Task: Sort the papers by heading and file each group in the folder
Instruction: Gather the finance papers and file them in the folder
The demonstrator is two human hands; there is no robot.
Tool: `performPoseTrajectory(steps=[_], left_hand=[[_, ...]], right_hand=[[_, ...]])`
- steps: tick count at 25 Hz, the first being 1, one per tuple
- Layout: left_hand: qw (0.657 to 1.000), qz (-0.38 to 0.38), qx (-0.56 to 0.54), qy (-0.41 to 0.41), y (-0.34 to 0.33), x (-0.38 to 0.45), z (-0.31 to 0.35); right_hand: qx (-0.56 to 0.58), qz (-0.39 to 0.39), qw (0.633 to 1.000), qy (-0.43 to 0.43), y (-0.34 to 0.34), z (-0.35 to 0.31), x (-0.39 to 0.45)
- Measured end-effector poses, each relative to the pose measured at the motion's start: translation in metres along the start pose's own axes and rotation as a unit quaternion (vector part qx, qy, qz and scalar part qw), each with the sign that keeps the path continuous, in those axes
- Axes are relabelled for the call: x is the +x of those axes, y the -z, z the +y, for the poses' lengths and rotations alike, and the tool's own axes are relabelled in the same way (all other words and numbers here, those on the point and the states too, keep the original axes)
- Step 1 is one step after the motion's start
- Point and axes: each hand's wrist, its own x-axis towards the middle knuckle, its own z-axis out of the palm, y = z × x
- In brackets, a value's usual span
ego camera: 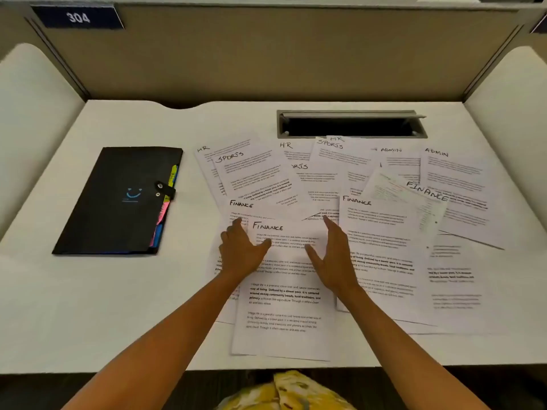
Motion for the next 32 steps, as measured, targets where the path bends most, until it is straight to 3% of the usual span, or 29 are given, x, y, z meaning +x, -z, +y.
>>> performPoseTrajectory(steps=[4,9,12,14,20,23,26,29,32], left_hand=[[0.999,0.01,-0.011,0.047,-0.007,-0.005,-0.005],[0.985,0.006,-0.15,0.086,-0.008,-0.005,0.001],[0.968,-0.055,-0.213,0.119,-0.008,-0.012,-0.004],[0.971,-0.087,-0.2,0.099,-0.005,-0.015,-0.008],[0.989,-0.018,-0.123,0.085,0.019,0.001,-0.018],[0.991,0.069,-0.049,0.105,0.028,0.015,-0.025],[0.981,0.114,-0.055,0.148,0.037,0.022,-0.025],[0.976,0.099,-0.116,0.152,0.038,0.033,-0.035],[0.969,0.037,-0.179,0.168,0.04,0.036,-0.036]], right_hand=[[-0.031,-0.018,0.998,-0.051,-0.003,0.01,-0.012],[-0.056,-0.023,0.996,-0.062,-0.007,0.011,-0.01],[-0.042,-0.018,0.997,-0.064,-0.01,0.014,-0.01],[-0.039,-0.012,0.997,-0.061,-0.01,0.016,-0.009],[-0.02,0.019,0.998,-0.048,-0.014,0.005,-0.007],[-0.002,0.001,0.999,-0.041,-0.022,-0.006,-0.006],[0.016,-0.034,0.998,-0.049,-0.032,-0.017,-0.004],[0.039,-0.068,0.994,-0.072,-0.042,-0.026,-0.002],[0.047,-0.076,0.992,-0.088,-0.046,-0.034,0.002]])
